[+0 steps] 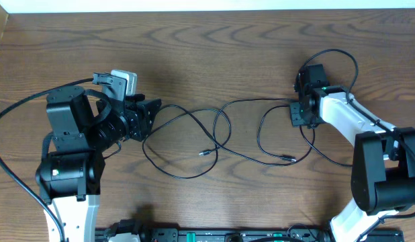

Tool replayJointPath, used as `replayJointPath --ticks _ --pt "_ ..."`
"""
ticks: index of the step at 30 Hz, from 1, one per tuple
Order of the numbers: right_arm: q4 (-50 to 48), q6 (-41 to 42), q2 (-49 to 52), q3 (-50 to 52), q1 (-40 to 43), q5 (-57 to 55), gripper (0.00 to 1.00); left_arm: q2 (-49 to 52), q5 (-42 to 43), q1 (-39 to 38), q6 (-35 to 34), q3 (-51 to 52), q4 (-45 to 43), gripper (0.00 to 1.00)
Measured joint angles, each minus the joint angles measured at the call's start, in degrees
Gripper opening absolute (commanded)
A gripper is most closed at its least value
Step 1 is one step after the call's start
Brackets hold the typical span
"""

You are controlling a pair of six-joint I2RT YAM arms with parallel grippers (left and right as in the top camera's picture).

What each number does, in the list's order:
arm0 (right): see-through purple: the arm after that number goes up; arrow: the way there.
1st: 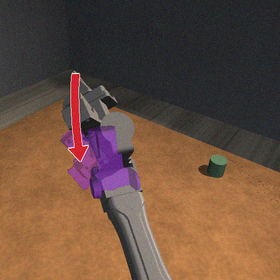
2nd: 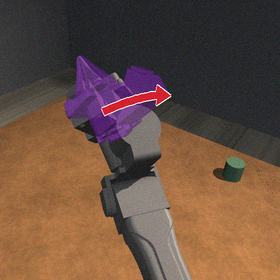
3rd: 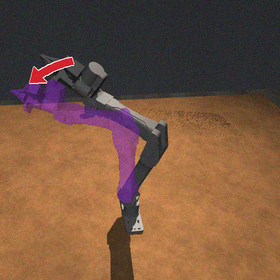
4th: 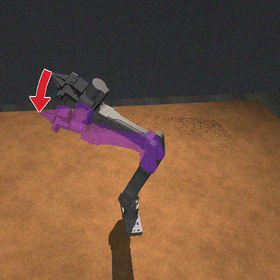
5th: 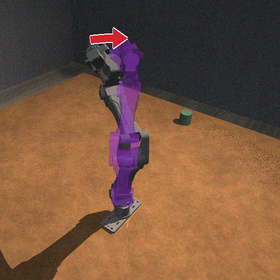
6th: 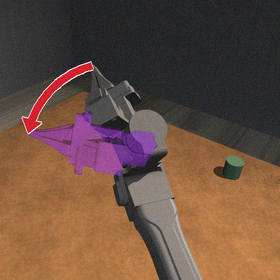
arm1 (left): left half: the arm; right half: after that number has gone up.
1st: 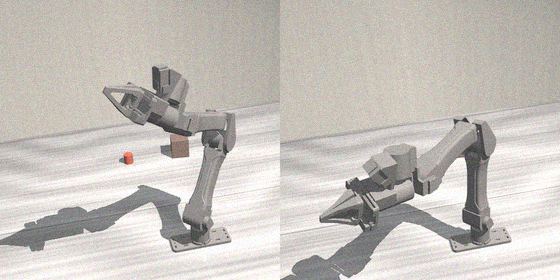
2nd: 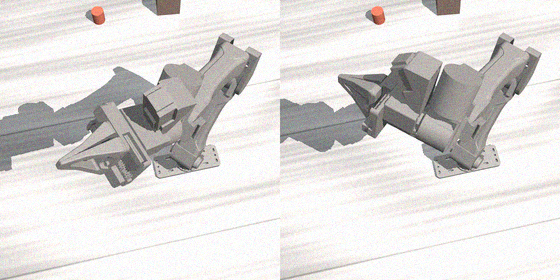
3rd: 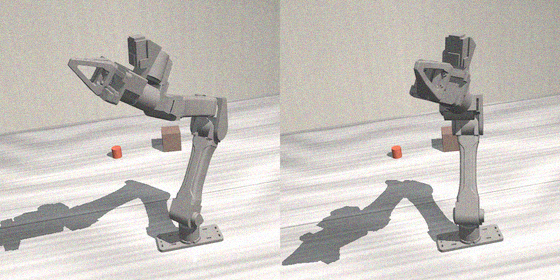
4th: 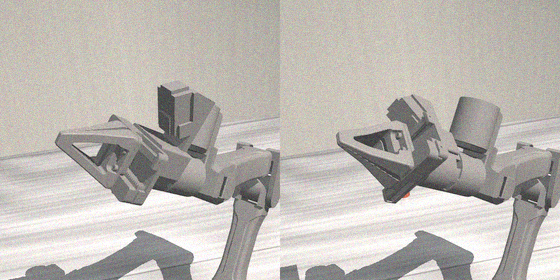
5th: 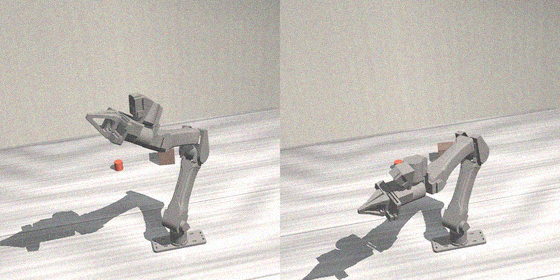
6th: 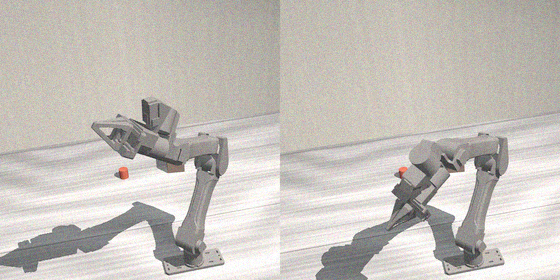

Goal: Untangle cables

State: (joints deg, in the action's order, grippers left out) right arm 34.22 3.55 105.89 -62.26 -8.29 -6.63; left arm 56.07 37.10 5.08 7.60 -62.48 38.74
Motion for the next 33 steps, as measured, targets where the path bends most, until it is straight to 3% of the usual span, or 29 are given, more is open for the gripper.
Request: replayJointPath --ticks 15,25,33 --pt "0.7 1.9 0.1 -1.1 -0.2 8.5 0.01 0.0 0.0 0.0 0.0 0.0 1.0 0.46" --pt "7.4 1.7 -9.6 -11.9 -0.9 11.9 0.01 0.0 0.3 0.0 0.0 0.0 1.1 0.45" --pt "9.0 1.6 -10.7 -12.9 -0.9 12.1 0.01 0.0 0.7 0.0 0.0 0.0 1.1 0.46"
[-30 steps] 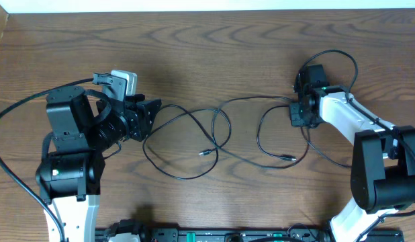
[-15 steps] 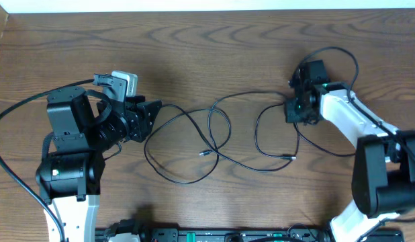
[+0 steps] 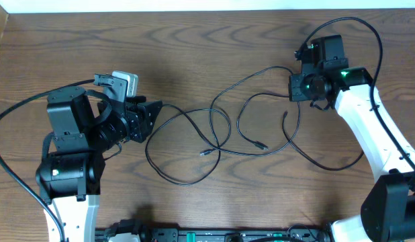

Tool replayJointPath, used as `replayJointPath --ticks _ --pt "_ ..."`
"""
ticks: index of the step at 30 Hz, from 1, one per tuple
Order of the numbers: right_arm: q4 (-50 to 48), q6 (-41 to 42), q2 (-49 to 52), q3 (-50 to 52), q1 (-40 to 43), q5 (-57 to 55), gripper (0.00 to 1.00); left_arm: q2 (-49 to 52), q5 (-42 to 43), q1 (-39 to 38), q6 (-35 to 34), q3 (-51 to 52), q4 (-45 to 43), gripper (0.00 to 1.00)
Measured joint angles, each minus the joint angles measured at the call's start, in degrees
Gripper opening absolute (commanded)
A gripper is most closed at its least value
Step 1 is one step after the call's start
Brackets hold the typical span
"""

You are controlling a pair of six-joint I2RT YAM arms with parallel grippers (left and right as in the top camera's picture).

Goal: Untangle cables

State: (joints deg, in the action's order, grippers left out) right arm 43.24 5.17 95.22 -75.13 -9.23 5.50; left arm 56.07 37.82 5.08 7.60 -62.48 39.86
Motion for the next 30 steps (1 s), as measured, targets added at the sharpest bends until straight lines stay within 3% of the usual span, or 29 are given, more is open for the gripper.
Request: replayJointPath --ticks 6,9,10,11,14,30 --pt "3.6 0.1 1.6 0.0 0.0 -1.8 0.05 0.0 0.2 0.0 0.0 0.0 0.0 0.45" --pt "3.8 0.9 3.0 0.6 -0.1 -2.3 0.16 0.0 0.4 0.0 0.0 0.0 0.0 0.45" --pt "3.8 1.2 3.5 1.5 -0.3 -2.4 0.27 0.0 0.5 0.0 0.0 0.0 0.0 0.45" --pt "3.8 1.7 3.6 1.9 -0.4 -2.5 0.31 0.0 0.5 0.0 0.0 0.0 0.0 0.46" --pt "3.7 2.6 3.8 4.2 -1.2 -2.5 0.42 0.0 0.6 0.0 0.0 0.0 0.0 0.45" --pt "7.3 10.8 3.8 14.9 -4.6 -4.0 0.39 0.0 0.6 0.0 0.0 0.0 0.0 0.46"
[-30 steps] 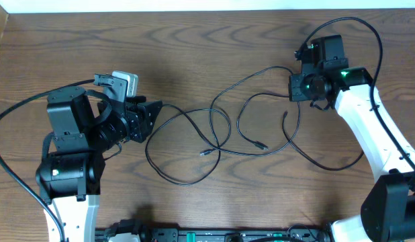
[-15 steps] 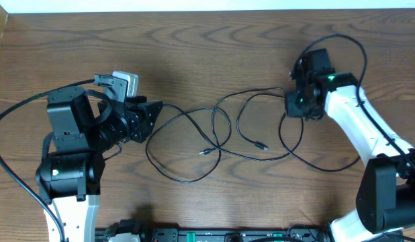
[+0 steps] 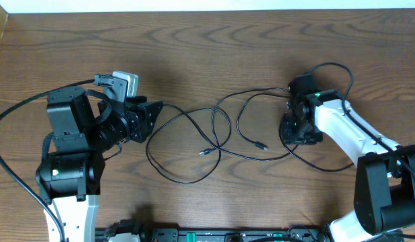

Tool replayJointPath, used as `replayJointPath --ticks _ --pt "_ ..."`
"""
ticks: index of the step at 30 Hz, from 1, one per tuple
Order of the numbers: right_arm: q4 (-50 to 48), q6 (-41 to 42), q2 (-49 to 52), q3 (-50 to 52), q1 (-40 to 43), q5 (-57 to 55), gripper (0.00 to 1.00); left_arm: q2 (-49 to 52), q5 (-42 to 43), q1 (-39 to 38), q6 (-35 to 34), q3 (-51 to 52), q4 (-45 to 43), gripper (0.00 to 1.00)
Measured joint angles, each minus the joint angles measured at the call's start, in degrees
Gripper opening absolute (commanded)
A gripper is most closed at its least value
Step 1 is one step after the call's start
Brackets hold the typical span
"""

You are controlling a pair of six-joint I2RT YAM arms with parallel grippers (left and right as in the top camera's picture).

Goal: Untangle cables

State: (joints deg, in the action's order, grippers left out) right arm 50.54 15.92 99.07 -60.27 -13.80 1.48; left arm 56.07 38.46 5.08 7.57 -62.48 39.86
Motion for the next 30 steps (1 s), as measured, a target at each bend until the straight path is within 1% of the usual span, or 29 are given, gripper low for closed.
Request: replayJointPath --ticks 6,10,16,25,30 --pt "2.0 0.8 0.0 1.4 -1.6 -0.9 0.45 0.0 0.0 0.0 0.0 0.0 0.0 0.46" --pt "1.2 1.4 0.0 3.0 -1.6 -1.6 0.49 0.0 0.0 0.0 0.0 0.0 0.0 0.46" --pt "-1.2 1.4 0.0 5.0 -1.6 -1.7 0.48 0.0 0.0 0.0 0.0 0.0 0.0 0.46" --pt "-1.4 -1.5 0.0 5.2 -2.9 -0.3 0.46 0.0 0.0 0.0 0.0 0.0 0.0 0.46" --pt "-0.5 -3.1 0.0 5.3 -3.8 1.2 0.48 0.0 0.0 0.0 0.0 0.0 0.0 0.46"
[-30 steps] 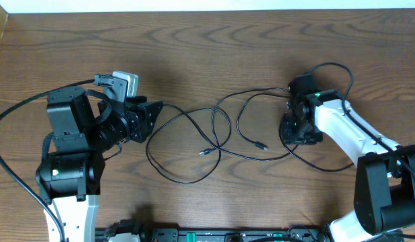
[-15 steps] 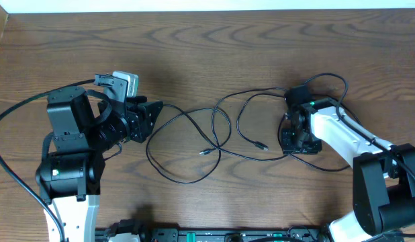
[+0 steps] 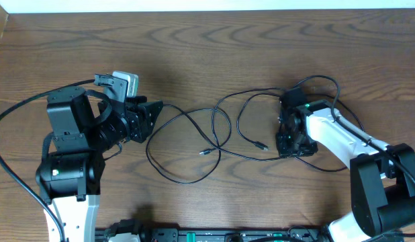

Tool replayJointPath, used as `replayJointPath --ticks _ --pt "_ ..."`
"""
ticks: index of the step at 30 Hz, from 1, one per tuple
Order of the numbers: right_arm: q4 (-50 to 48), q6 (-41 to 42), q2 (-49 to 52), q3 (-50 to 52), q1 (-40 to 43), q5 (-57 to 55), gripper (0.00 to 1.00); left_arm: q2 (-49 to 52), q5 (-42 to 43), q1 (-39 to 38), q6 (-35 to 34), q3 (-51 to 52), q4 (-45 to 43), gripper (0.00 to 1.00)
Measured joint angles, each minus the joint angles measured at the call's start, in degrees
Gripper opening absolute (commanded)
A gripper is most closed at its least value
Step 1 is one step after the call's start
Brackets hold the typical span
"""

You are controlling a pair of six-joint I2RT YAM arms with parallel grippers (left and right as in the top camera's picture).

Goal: Untangle cables

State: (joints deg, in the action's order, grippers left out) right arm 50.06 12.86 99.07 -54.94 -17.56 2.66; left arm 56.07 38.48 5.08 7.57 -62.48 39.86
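Note:
Thin black cables (image 3: 224, 124) lie in crossing loops on the wooden table, between my two arms. One plug end (image 3: 206, 152) lies at the centre and another plug end (image 3: 262, 145) to its right. My left gripper (image 3: 156, 113) is at the left end of the tangle, shut on a cable that leaves its tips. My right gripper (image 3: 287, 149) points down at the table on the right side of the tangle, over a strand; its jaws are hidden under the wrist.
The arms' own thick black leads arc over the table at the far left (image 3: 13, 114) and around the right arm (image 3: 328, 84). A strand runs on right under the right forearm (image 3: 335, 168). The table's far edge (image 3: 207, 8) is at the top.
My right gripper has shifted slightly left and toward the front, lower over the strand. The left arm and the cable loops have not moved.
At first my right gripper was at the tangle's right end. A second later it was up and farther back, with the right loops drawn toward it. Then it was down on the table right of the loose plug, and it has now edged left. The left gripper stayed put.

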Motion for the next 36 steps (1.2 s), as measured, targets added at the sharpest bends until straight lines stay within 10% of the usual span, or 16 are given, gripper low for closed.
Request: replayJointPath --ticks 6,36 --pt "0.2 -1.0 0.0 0.0 0.0 0.6 0.01 0.0 0.0 0.0 0.0 0.0 0.0 0.46" --pt "-7.9 -1.6 0.3 -16.8 7.1 -1.4 0.02 0.0 0.0 0.0 0.0 0.0 0.3 0.46"
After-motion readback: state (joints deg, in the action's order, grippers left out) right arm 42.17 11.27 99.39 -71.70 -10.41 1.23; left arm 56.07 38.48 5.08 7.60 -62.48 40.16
